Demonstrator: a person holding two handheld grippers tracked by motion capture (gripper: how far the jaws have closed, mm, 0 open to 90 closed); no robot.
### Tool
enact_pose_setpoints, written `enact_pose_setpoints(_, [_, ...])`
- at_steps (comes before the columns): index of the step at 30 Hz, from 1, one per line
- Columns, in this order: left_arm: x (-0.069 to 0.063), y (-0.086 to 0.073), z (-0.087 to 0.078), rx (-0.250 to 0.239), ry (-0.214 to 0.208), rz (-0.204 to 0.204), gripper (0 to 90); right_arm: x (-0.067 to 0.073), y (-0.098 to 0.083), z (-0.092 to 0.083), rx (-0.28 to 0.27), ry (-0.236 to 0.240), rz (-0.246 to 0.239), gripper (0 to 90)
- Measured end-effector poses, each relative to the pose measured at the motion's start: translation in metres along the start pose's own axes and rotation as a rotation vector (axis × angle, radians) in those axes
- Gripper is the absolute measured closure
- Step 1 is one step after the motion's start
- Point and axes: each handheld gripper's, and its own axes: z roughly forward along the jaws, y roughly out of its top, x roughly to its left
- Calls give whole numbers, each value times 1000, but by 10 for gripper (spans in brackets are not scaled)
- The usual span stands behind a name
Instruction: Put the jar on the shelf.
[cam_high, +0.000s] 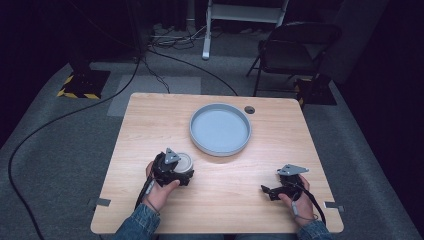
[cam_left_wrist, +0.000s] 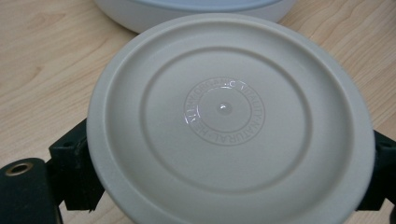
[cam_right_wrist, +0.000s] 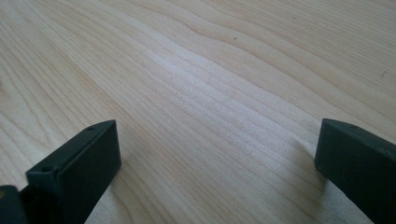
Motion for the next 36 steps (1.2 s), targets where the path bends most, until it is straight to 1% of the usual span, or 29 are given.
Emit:
enact_pose_setpoints(2, [0,5,-2,-1,9,10,91,0,0,0,0,0,0,2])
enact_pose_setpoints(3, [0,5,-2,-1,9,10,91,0,0,0,0,0,0,1])
enact_pose_setpoints(4, [1,10,-3,-1,11,13,91,0,0,0,0,0,0,1])
enact_pose_setpoints(7, [1,17,-5,-1,9,21,91,0,0,0,0,0,0,1])
enact_pose_setpoints(11, [1,26,-6,-4,5,33,91,0,0,0,0,0,0,1])
enact_pose_setpoints(15, [1,34,-5,-2,-4,29,91,0,0,0,0,0,0,1])
enact_pose_setpoints(17, [2,38,-5,3,-9,37,91,0,0,0,0,0,0,1])
enact_pose_setpoints(23, [3,49,-4,0,-23,40,91,0,0,0,0,0,0,1])
enact_pose_setpoints(26, [3,55,-4,5,-21,60,91,0,0,0,0,0,0,1])
enact_pose_setpoints(34, [5,69,0,9,-25,71,91,0,0,0,0,-1,1,1])
enact_pose_setpoints(36, [5,73,1,12,-34,69,91,0,0,0,0,-1,1,2])
